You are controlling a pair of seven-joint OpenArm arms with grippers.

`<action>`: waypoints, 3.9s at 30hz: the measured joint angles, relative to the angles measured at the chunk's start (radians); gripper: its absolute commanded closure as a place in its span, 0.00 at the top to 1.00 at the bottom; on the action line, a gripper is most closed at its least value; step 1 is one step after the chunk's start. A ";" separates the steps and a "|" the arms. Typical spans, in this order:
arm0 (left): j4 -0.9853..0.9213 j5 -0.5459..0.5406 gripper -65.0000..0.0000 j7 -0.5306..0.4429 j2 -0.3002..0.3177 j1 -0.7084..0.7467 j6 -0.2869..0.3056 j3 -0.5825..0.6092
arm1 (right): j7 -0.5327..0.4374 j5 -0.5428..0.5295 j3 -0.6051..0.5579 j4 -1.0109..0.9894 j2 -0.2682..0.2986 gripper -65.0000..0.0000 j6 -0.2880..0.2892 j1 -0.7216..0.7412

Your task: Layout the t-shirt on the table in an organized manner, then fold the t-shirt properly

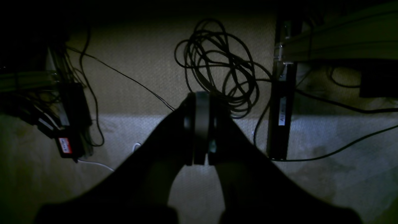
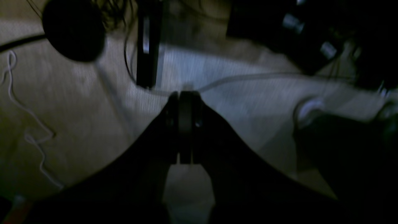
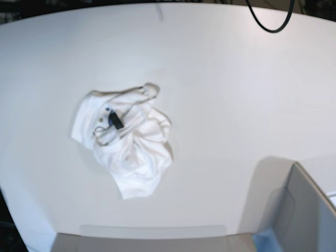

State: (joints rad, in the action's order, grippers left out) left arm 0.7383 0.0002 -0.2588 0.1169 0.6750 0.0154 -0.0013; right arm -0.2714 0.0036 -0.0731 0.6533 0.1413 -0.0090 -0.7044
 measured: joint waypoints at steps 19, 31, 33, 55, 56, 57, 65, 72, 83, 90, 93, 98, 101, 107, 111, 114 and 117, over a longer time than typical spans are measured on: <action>0.220 0.000 0.00 -0.059 0.000 0.132 -0.001 0.000 | -0.213 -0.007 -0.316 0.134 0.101 0.03 -0.691 -0.055; 0.219 0.000 0.00 -0.059 0.000 0.126 0.000 -0.001 | -0.249 -0.004 -0.396 0.091 0.114 0.07 -0.679 -0.024; 0.218 0.000 0.00 -0.058 0.000 0.126 0.000 -0.001 | -0.249 -0.003 -0.420 0.087 0.115 0.07 -0.679 -0.024; 0.532 0.000 0.00 -0.057 0.000 0.266 -0.001 -0.001 | -0.246 -0.012 -0.424 0.739 0.182 0.08 -0.680 -0.352; 0.555 0.000 0.00 -0.055 0.000 0.277 0.000 -0.001 | -0.247 -0.009 -0.425 0.777 0.198 0.08 -0.678 -0.365; 0.582 0.000 0.00 -0.056 0.000 0.290 -0.001 -0.001 | -0.251 -0.011 -0.425 0.816 0.211 0.08 -0.687 -0.381; 0.805 0.000 0.00 -0.056 0.000 0.404 -0.003 -0.005 | -0.245 -0.013 -0.425 1.023 0.265 0.08 -0.684 -0.476; 0.917 0.000 0.00 -0.049 -0.001 0.436 0.002 -0.018 | -0.246 -0.011 -0.421 1.251 0.364 0.08 -0.685 -0.520; 1.051 0.000 0.00 -0.050 -0.003 0.425 0.000 -0.038 | -0.245 -0.025 -0.408 1.388 0.472 0.19 -0.687 -0.395; 1.102 0.000 0.00 -0.049 -0.004 0.416 -0.002 -0.038 | -0.351 -0.111 -0.409 1.394 0.473 0.27 -0.684 -0.310; 1.104 0.000 0.00 -0.048 -0.006 0.394 -0.003 -0.031 | -0.344 -0.241 -0.409 1.394 0.490 0.27 -0.687 -0.251; 1.106 0.000 0.00 -0.051 -0.009 0.362 -0.003 0.029 | -0.292 -0.483 -0.408 1.392 0.640 0.27 -0.698 -0.134; 1.104 0.000 0.00 -0.038 -0.011 0.340 0.001 0.055 | -0.267 -0.587 -0.413 1.393 0.721 0.27 -0.680 -0.049; 1.105 0.000 0.00 -0.040 -0.008 0.315 -0.004 0.086 | -0.164 -0.720 -0.412 1.392 0.758 0.27 -0.687 0.142; 1.104 0.000 0.00 -0.039 -0.009 0.301 -0.006 0.086 | -0.054 -0.742 -0.412 1.387 0.708 0.27 -0.694 0.267; 1.104 0.000 0.00 -0.039 -0.009 0.289 -0.007 0.087 | 0.121 -0.744 -0.337 1.387 0.589 0.27 -0.683 0.342; 1.104 0.000 0.00 -0.039 -0.031 0.283 -0.007 0.084 | 0.356 -0.750 -0.196 1.387 0.450 0.27 -0.696 0.396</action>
State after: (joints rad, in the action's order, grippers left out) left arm 1.8427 0.0002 -0.2977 0.0856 0.9577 0.0082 0.0826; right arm 0.0841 -0.7467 -0.2691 2.0403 0.5911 -0.7048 -0.3084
